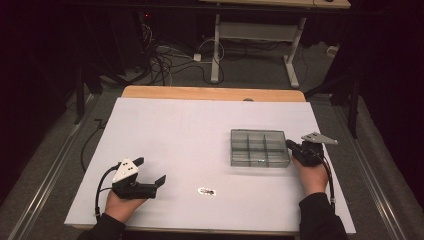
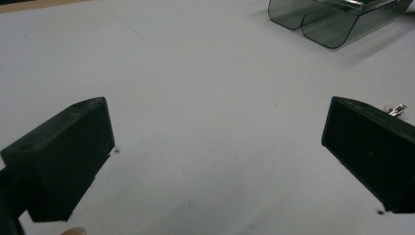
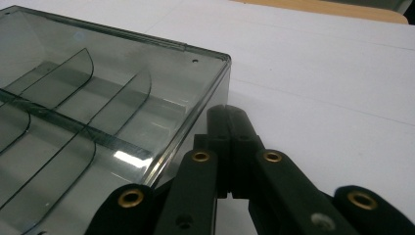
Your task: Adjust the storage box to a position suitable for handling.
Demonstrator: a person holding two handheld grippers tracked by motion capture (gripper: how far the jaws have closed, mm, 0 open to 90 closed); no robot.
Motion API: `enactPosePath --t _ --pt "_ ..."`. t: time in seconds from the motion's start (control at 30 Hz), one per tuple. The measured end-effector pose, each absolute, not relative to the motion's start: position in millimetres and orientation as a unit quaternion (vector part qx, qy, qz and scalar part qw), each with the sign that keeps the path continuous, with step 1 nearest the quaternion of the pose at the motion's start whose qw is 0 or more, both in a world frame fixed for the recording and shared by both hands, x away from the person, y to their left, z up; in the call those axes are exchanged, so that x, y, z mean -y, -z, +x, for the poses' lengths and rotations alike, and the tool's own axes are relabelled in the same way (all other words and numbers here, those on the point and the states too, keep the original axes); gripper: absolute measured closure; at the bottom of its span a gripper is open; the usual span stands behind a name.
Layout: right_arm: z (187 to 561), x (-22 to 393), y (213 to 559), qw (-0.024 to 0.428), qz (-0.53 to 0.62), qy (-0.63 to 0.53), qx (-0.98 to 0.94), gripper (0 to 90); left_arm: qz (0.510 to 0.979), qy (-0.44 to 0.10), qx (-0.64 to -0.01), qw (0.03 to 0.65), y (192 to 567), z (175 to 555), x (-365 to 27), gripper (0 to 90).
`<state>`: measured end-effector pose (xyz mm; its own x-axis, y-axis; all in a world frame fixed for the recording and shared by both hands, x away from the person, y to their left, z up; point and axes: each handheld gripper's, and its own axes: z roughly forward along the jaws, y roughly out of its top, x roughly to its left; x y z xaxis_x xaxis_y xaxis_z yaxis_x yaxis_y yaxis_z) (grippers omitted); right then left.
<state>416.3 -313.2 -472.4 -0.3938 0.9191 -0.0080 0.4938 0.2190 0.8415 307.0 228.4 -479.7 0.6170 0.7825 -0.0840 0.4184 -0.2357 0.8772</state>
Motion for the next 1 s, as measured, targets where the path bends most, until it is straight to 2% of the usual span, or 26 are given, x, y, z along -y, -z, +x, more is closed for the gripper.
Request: enactPosePath --t 1.0 --pt "416.8 306.8 473.1 0.258 0.469 -0.391 -0.749 90.0 0.762 -0.189 -0.395 0.477 479.0 308.0 -229.8 0.0"
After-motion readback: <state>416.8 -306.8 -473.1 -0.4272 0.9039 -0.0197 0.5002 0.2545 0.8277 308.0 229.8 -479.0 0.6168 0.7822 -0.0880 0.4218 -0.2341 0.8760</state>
